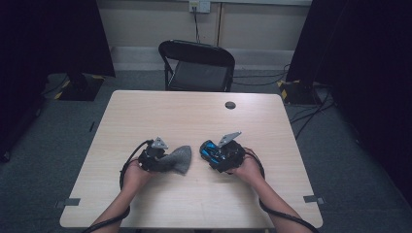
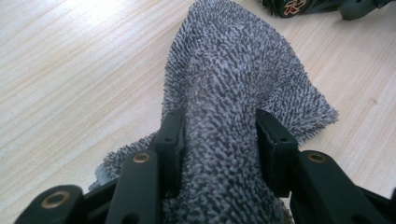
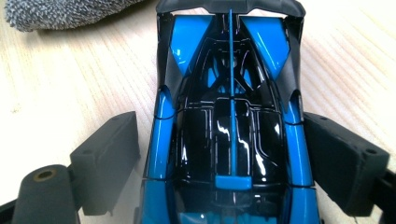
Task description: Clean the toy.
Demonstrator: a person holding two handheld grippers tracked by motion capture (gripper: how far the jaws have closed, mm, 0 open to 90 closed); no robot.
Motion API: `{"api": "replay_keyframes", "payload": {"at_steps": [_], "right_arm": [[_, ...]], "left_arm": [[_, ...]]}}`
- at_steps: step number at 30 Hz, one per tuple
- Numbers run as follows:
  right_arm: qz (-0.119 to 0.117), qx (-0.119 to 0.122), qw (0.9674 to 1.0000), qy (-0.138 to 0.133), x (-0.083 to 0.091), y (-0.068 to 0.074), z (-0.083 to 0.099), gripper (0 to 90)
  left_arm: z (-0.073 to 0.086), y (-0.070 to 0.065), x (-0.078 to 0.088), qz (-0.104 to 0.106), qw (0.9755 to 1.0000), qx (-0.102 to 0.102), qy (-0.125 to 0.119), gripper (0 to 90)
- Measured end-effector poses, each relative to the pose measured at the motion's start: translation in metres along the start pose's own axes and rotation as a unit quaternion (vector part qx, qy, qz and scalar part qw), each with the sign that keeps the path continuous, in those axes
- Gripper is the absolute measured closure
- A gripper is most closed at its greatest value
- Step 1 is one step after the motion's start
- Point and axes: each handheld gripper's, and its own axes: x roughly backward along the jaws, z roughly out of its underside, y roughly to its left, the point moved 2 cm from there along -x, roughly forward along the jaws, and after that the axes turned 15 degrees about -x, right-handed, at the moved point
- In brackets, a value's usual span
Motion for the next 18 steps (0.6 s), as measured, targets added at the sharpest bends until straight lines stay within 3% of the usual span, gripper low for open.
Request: {"api": "replay_keyframes", "payload": {"at_steps": [4, 10, 18], "right_arm": [[0.005, 0.0, 0.9999, 0.012, -0.002, -0.001, -0.005, 13.0], [0.02, -0.023, 0.9995, 0.005, -0.006, -0.003, -0.011, 15.3], [0.023, -0.02, 0.9995, 0.005, -0.013, 0.003, -0.02, 14.8]], "left_arm": [[0.0, -0.001, 0.0, 0.0, 1.0, -0.005, 0.004, 57.3], [0.0, -0.001, 0.0, 0.002, 1.0, -0.003, 0.0, 56.3], [0.0, -0.001, -0.001, -0.001, 1.0, -0.005, 0.003, 54.9]]}}
